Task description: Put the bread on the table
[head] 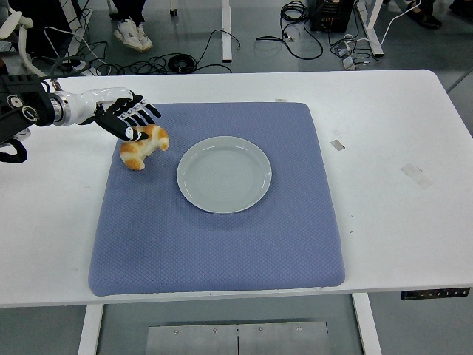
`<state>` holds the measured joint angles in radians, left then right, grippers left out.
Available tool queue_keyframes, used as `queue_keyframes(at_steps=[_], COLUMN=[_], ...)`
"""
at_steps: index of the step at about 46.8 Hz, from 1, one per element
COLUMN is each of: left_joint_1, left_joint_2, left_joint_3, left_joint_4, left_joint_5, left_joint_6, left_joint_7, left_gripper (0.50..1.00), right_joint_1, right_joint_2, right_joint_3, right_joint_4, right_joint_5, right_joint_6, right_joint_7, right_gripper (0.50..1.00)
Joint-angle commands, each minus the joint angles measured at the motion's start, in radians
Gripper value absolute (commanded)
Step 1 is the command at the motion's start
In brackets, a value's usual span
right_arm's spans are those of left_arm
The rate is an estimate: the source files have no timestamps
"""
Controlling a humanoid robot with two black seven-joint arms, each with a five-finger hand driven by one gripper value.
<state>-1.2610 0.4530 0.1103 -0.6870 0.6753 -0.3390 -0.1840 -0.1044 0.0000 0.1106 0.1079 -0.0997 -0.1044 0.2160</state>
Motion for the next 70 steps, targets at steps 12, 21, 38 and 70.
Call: queue_keyframes(at_steps=[12,21,38,70], left_joint_1=[0.002,0.002,0.008,0.040], left_joint_2=[0.001,0.007,0.000,0.000], left_joint_3=[-0.001,-0.047,-0.081,-0.233], left_joint_4=[0.000,0.000,0.078,0.115], left_joint_5=[-0.034,-0.059,-0.312,-0.382], left_joint_6=[0.000,-0.002,-0.002,-0.002], left_joint_7=[0.000,0.000,0.001,0.001], left_gripper=[0.907,0.952,0.971,0.974], right_joint_1=[0.000,0.000,0.000,0.000], right_joint_2=[0.000,0.000,0.000,0.000], right_joint_3=[0.000,0.001,0.000,0.000], right_joint_4=[-0.001,-0.001,-0.001,-0.001], right_joint_5=[0.000,0.000,0.000,0.000], right_joint_6=[0.000,0.000,0.000,0.000], right_joint_7=[0.000,0.000,0.000,0.000], right_gripper=[1.000,1.000,1.000,1.000])
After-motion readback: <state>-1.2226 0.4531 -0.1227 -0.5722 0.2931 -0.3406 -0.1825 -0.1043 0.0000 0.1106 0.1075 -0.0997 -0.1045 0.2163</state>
